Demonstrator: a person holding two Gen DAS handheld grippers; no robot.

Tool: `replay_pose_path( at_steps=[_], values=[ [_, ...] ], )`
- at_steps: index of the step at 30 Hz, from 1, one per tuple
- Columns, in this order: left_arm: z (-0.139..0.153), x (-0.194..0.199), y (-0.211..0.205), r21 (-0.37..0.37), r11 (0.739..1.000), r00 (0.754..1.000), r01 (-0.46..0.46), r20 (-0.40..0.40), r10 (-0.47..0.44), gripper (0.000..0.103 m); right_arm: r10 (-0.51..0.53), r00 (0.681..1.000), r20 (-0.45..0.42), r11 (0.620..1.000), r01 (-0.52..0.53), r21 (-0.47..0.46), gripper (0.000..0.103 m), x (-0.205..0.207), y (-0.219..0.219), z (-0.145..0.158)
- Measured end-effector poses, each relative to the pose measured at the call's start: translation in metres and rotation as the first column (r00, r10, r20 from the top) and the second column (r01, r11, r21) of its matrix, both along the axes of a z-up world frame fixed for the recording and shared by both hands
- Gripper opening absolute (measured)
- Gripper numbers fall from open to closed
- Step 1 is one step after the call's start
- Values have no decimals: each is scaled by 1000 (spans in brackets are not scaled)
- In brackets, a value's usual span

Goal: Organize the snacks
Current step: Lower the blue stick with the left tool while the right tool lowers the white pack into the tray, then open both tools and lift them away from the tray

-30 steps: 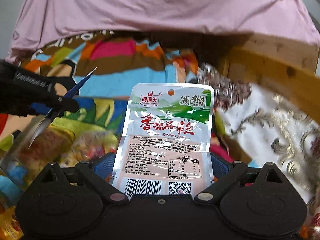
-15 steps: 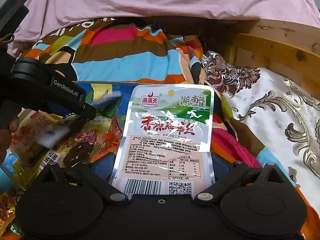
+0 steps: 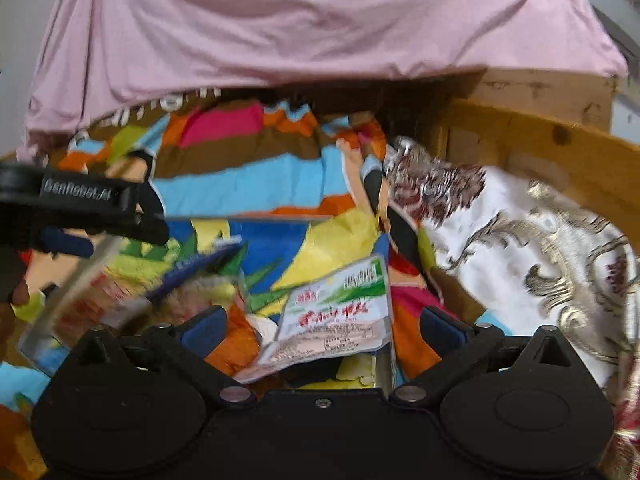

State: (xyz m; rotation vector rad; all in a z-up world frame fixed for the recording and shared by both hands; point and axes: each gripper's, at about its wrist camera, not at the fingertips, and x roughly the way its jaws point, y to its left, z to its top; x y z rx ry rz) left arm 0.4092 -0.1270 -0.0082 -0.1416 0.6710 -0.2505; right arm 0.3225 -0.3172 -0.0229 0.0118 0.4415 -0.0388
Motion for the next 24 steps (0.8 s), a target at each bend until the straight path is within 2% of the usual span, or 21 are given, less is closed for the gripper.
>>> replay_pose_path(
  at_steps=[9, 16, 20, 24],
  values=[
    [30, -65, 33, -18, 1000, 992, -17, 121, 19, 102, 22, 990, 138, 998, -15, -53, 102, -63, 19, 38],
    [41, -126, 63, 42, 998, 978, -53, 206, 43, 102, 36, 981, 190, 996, -19, -87, 102, -108, 35, 50],
    [44, -158, 82, 20, 997, 975, -68, 214, 62, 102, 26, 977, 214, 999, -18, -40, 102, -141, 39, 58],
    [45, -189, 95, 2, 994, 964, -105, 248, 101, 102, -35, 976, 215, 999, 32, 18, 102, -175, 47, 57]
  ],
)
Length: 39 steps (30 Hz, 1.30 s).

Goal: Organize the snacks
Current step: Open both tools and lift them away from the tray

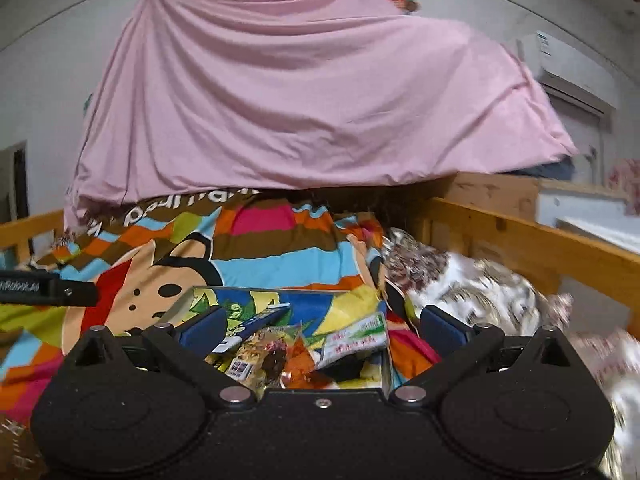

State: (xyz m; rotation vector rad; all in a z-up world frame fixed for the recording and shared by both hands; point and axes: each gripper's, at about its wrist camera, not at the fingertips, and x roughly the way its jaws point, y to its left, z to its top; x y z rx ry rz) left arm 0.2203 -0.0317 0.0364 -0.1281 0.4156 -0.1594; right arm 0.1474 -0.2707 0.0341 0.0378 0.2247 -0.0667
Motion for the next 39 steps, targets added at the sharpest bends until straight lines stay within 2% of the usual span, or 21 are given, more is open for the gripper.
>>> replay_pose_path(
  at_steps=[5, 8, 13, 16, 22, 27, 34, 39],
  values=[
    [-5, -45, 6, 61, 998, 995, -23, 102, 17, 103, -14, 1000, -10, 1000, 15, 22, 102, -37, 14, -8],
    [-6, -64, 8, 78, 997, 994, -14, 110, 5, 102, -13, 1000, -23, 1000, 13, 10, 102, -55, 22, -13],
    [-11, -96, 19, 60, 998, 992, -6, 126, -1, 103, -27, 998, -57, 1000, 27, -2, 102, -80, 33, -21],
    [-16, -110, 26, 70, 997, 994, -9, 108, 2, 103, -50, 996, -78, 998, 47, -43, 102, -90, 39, -27],
    [-19, -124, 37, 131, 987, 994, -92, 64, 85, 103, -68, 995, -66, 995, 63, -76, 102, -104, 46, -33],
    [-18, -133, 51, 107, 986, 991, -130, 36, 127, 103, -48, 995, -84, 995, 40, -93, 103, -105, 50, -35],
    [-20, -144, 72, -20, 996, 996, -93, -19, 92, 103, -16, 996, -92, 994, 6, -106, 103, -108, 55, -37],
    [-24, -146, 69, 28, 996, 996, -85, -23, 86, 103, 4, 996, -90, 995, -14, -102, 103, -113, 60, -36]
  ],
)
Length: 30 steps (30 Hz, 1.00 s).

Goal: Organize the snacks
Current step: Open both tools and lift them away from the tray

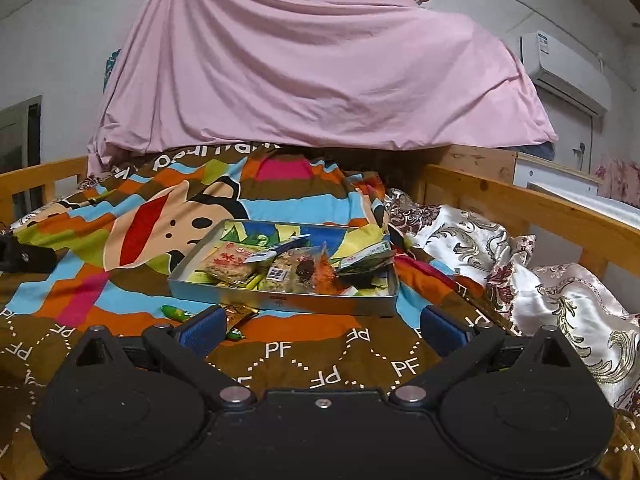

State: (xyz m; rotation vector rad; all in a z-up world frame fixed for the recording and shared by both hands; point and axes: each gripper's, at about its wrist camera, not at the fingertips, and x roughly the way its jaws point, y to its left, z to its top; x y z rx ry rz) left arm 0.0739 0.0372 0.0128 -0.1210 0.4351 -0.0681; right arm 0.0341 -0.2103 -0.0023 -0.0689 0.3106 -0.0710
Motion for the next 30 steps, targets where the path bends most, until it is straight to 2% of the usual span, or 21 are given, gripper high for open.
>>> replay_pose_path(
  at_steps=[4, 7, 11, 17, 24, 30],
  values=[
    [-1, -4, -6, 44, 999, 999, 24, 20, -25, 103, 2, 1000, 10, 1000, -2, 14, 103, -6, 3, 2],
    [-2, -11, -12, 89, 993, 995, 81, 53, -86, 103, -9, 1000, 16, 999, 8, 44, 103, -11, 2, 4],
    [1, -19, -17, 109, 990, 991, 93, 87, -102, 103, -13, 1000, 13, 997, 12, 73, 103, -14, 2, 6],
    [1, -22, -15, 95, 989, 990, 115, 66, -122, 103, 30, 1000, -6, 997, -29, 78, 103, -16, 10, 6],
    [3, -29, -13, 92, 988, 986, 122, 100, -131, 103, 42, 999, -18, 994, -40, 102, 103, -16, 10, 8],
    [2, -20, -10, 67, 991, 990, 120, 63, -124, 103, 75, 996, -39, 987, -69, 144, 103, -8, 5, 12]
  ],
)
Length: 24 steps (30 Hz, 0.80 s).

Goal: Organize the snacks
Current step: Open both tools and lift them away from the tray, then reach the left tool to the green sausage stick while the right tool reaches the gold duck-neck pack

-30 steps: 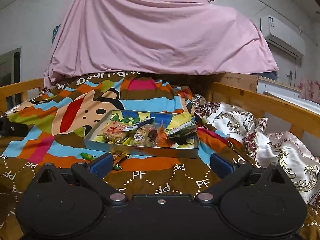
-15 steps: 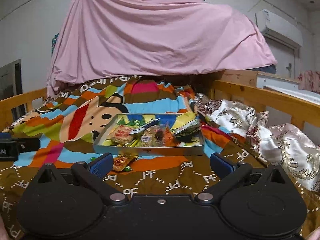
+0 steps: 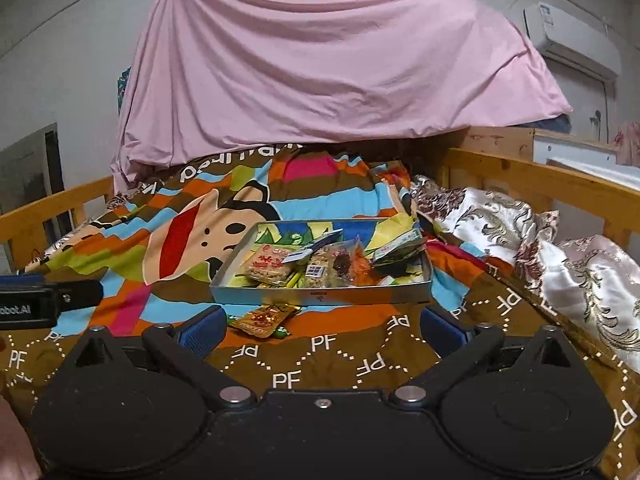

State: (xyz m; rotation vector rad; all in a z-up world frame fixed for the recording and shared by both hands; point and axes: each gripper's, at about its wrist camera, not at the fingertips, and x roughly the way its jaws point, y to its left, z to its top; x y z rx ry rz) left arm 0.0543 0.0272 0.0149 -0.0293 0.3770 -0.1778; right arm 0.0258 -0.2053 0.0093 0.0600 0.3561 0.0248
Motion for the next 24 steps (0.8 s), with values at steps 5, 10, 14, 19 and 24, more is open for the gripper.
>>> replay_pose_path(
  at_steps=[5, 10, 14, 19, 24],
  values=[
    [-1, 23, 2, -9, 999, 997, 41, -70, -41, 103, 35, 998, -49, 999, -33, 34, 103, 20, -8, -2],
    [-1, 57, 2, 12, 994, 985, 112, -131, -109, 103, 93, 992, -81, 995, -91, 37, 103, 49, -18, -6],
    [-8, 89, 6, 23, 991, 976, 133, -175, -126, 103, 103, 987, -123, 995, -104, -3, 103, 78, -19, -15],
    [-19, 127, 18, 22, 995, 964, 102, -251, -93, 103, 87, 971, -224, 995, -75, 59, 103, 118, -15, -38],
    [-28, 165, 28, -16, 996, 944, 92, -316, -92, 103, 95, 951, -294, 995, -79, 65, 103, 160, 5, -53]
  ],
)
